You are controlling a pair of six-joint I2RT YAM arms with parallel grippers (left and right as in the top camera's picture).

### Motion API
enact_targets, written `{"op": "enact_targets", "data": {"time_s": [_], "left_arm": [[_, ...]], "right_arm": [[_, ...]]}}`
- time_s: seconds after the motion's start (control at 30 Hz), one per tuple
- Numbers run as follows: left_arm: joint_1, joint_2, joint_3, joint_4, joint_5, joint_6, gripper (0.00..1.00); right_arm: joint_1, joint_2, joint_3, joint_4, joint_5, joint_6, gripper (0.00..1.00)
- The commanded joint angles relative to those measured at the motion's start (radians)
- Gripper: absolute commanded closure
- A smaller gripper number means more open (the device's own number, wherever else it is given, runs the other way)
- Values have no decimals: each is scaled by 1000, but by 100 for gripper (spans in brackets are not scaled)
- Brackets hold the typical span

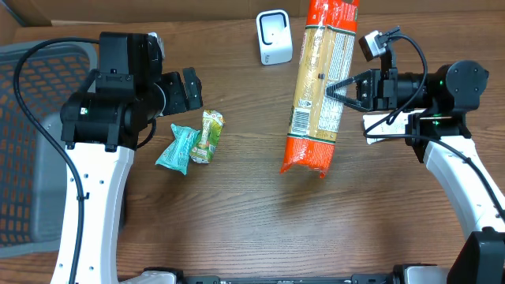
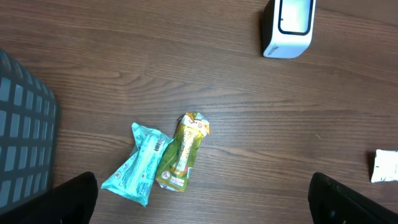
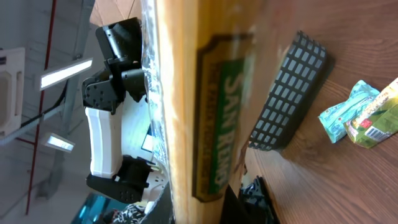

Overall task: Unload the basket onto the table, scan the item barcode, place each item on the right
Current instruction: 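Lift the spaghetti pack up toward the white scanner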

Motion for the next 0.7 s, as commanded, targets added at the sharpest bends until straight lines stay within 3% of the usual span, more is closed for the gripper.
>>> {"op": "enact_targets", "data": {"time_s": [0.0, 0.1, 0.2, 0.37, 0.5, 0.67], "left_arm": [[-2, 2, 10, -1, 7, 11, 1], [-2, 2, 10, -1, 7, 11, 0], [-2, 2, 10, -1, 7, 11, 1], [-2, 2, 10, -1, 7, 11, 0], [-2, 2, 10, -1, 7, 11, 0], [-2, 2, 10, -1, 7, 11, 1]], "right_arm": [[29, -10, 27, -73, 50, -93, 96], [64, 3, 27, -300, 121, -270, 96], [97, 9, 27, -716, 333, -568, 96], [115, 9, 66, -1110, 638, -822, 96], [118, 9, 230, -1378, 848, -985, 96], [188, 23, 539, -1639, 1310, -1174, 96]]}}
